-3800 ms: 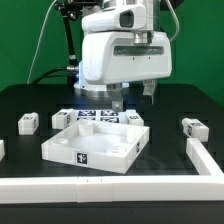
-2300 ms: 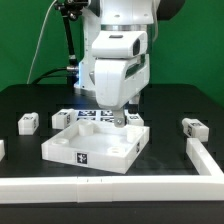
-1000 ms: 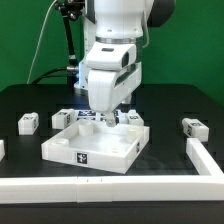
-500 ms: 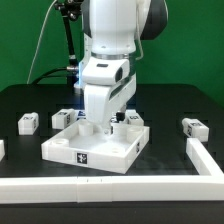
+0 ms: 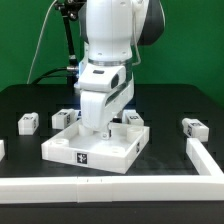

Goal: Assemble one leg

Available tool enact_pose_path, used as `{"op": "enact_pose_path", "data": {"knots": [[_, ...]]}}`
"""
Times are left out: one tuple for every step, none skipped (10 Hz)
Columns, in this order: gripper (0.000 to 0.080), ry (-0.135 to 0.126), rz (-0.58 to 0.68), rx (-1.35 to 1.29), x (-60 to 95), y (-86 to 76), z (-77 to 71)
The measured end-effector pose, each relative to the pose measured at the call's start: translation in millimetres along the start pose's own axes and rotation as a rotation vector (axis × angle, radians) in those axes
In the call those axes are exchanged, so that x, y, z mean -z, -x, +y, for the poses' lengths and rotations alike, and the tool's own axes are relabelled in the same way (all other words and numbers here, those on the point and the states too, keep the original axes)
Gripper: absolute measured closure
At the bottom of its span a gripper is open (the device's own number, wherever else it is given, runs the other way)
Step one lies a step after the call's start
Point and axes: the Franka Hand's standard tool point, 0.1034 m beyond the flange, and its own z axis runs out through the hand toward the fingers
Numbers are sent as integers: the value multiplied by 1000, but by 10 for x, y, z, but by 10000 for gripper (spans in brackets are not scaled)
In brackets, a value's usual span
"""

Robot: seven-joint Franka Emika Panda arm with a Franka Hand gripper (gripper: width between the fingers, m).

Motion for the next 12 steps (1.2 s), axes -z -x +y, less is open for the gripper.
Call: {"op": "enact_pose_path", "data": {"knots": [[395, 0, 0, 0, -1, 0, -1], [579, 0, 0, 0, -1, 0, -1], [709, -1, 0, 0, -2, 1, -2], [709, 6, 3, 1, 11, -10, 12], [740, 8, 4, 0, 13, -11, 17], [740, 8, 4, 0, 14, -11, 17], [740, 8, 4, 0, 14, -12, 18], [740, 8, 4, 0, 14, -12, 18], [740, 9, 4, 0, 15, -12, 19], [740, 9, 4, 0, 15, -12, 19], [739, 9, 4, 7, 15, -9, 24], [739, 12, 5, 130, 36, 25, 107]]}}
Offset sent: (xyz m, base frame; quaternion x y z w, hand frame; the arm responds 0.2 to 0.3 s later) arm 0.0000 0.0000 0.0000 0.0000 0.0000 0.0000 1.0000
